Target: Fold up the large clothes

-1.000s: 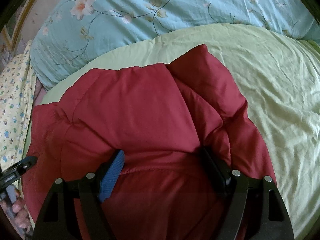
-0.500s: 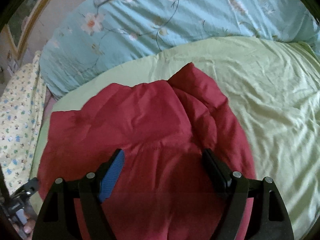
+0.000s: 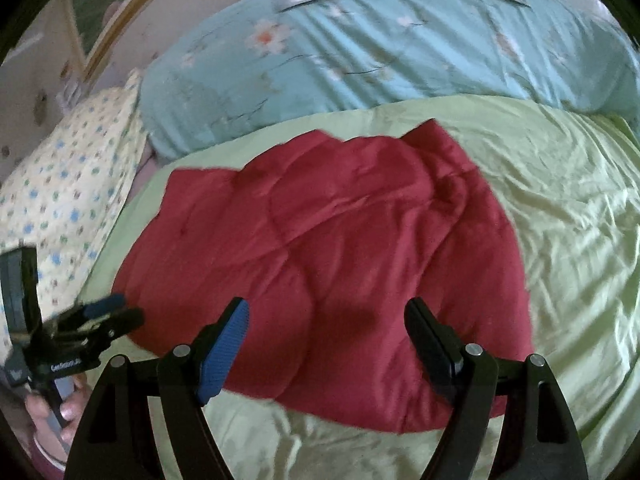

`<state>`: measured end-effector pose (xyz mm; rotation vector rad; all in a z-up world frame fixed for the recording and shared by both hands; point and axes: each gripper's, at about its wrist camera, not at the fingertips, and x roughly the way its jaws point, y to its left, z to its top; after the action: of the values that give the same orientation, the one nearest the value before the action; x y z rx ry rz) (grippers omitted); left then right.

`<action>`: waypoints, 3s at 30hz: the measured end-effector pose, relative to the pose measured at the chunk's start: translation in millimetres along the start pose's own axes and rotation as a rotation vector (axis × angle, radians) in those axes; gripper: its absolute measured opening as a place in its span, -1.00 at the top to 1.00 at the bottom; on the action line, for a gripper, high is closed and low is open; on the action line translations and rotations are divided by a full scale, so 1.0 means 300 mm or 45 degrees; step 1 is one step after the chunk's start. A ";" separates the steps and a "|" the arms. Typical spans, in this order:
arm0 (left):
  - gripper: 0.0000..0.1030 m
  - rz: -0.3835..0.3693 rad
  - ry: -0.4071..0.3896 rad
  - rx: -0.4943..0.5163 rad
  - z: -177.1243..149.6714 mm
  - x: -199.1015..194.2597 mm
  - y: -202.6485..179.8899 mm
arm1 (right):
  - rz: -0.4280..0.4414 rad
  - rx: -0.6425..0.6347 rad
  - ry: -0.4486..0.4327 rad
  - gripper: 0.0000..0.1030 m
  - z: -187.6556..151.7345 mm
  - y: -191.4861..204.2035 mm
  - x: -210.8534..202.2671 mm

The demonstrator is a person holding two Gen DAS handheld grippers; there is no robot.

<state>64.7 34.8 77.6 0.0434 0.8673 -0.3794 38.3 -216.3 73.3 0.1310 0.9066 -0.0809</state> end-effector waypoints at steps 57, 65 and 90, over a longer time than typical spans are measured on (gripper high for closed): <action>-0.87 0.242 0.135 0.065 0.058 0.260 -0.062 | -0.143 -0.091 -0.004 -0.67 0.014 0.012 0.114; -0.91 0.243 0.134 0.065 0.059 0.266 -0.060 | -0.229 -0.153 0.083 -0.74 0.002 0.019 0.212; -0.77 0.366 0.036 0.044 0.052 0.087 -0.034 | -0.259 -0.162 0.092 -0.79 -0.003 0.007 0.241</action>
<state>87.9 14.2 69.5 0.2034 0.8680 -0.1245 82.4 -215.1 15.9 -0.0774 0.9927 -0.2086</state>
